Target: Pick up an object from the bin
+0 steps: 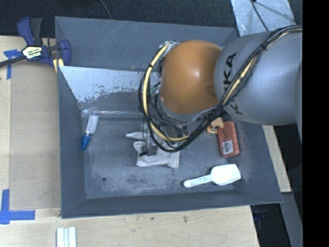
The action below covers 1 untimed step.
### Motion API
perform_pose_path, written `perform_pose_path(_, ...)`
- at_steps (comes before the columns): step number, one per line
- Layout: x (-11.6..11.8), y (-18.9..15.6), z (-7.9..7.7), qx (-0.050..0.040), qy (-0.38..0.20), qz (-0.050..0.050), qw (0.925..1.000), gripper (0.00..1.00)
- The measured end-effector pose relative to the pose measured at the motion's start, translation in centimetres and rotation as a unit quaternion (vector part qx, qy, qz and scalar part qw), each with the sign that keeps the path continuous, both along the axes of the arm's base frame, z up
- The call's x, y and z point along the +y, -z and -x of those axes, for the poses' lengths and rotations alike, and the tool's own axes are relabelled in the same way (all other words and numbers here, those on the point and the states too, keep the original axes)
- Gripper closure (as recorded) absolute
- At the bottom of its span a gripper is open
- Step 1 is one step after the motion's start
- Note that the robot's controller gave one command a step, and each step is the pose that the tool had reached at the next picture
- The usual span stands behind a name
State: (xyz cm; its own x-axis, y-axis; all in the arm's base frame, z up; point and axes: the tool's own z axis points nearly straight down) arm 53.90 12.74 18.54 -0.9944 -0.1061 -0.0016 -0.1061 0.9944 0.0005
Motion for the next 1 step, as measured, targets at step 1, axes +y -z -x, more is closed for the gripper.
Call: perform_pose_path(1,-2.20,-8.51,-0.85,-0.0002,0.004,0.000,1.0000,1.00)
